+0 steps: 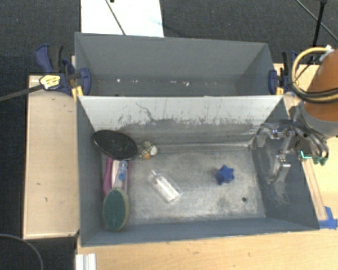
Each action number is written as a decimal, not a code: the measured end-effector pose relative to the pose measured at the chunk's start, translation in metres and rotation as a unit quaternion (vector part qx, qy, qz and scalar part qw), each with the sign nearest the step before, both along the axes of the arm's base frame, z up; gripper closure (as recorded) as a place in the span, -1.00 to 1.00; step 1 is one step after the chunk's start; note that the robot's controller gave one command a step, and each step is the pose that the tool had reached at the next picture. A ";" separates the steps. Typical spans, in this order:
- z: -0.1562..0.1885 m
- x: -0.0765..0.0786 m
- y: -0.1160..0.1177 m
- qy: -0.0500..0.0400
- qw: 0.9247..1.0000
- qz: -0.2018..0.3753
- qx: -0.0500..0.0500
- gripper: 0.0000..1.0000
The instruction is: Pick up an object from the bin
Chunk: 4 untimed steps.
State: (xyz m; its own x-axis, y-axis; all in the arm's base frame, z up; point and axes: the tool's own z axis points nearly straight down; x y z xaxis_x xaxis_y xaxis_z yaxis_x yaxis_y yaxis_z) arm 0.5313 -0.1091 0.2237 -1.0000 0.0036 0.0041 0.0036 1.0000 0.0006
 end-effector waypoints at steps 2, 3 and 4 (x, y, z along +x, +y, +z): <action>-0.154 0.035 0.047 -0.002 0.993 0.118 0.001 -1.00; -0.153 0.036 0.045 -0.003 0.993 0.119 0.000 1.00; -0.015 0.033 0.053 -0.007 0.974 0.227 -0.001 1.00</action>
Offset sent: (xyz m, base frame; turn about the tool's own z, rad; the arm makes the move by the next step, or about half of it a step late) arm 0.0447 0.0089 -0.1209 -0.1253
